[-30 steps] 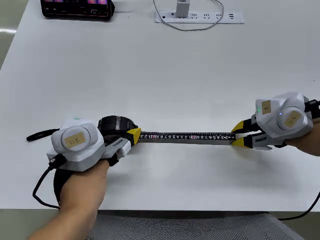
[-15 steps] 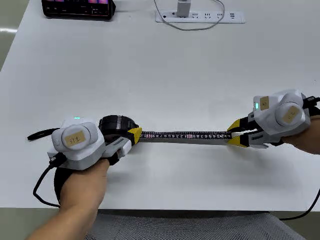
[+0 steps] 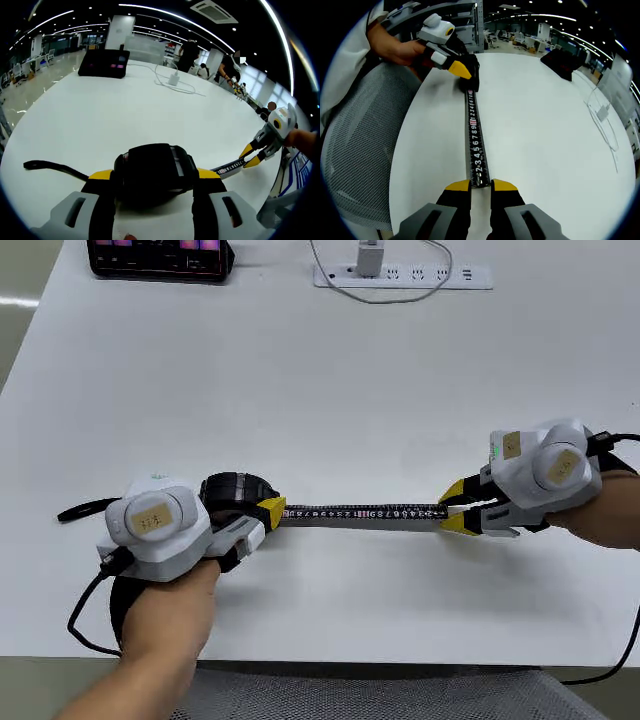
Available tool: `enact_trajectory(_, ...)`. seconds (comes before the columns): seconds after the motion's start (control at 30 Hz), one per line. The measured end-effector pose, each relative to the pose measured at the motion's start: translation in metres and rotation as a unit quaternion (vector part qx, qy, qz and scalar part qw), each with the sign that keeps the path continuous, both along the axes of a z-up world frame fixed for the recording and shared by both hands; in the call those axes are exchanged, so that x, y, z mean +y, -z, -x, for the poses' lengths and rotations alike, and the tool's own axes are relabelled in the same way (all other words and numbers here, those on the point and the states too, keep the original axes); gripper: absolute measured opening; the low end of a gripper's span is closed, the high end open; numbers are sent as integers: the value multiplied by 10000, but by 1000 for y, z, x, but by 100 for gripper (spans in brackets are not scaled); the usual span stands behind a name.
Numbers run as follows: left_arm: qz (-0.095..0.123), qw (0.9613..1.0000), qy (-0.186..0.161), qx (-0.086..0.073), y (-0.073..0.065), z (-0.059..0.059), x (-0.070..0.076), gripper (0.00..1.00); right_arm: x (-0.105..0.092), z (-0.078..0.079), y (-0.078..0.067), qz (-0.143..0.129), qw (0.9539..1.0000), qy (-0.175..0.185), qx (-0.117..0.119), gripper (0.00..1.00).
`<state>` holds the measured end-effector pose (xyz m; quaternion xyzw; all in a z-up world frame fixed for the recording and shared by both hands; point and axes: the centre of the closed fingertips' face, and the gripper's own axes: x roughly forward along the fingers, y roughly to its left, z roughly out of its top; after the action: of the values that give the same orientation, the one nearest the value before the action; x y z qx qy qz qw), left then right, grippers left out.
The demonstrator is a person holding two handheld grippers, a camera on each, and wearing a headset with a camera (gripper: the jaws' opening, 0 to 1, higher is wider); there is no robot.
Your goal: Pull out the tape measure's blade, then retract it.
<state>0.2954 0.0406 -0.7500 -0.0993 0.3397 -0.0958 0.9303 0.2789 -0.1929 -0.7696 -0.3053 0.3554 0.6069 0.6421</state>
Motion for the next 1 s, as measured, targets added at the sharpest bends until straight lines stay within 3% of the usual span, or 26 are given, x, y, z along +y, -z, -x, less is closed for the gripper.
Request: enact_trajectory(1.0,125,9999,-40,-21,2,-1,2,57,34,-1,3,-191,9997,-44,127,10)
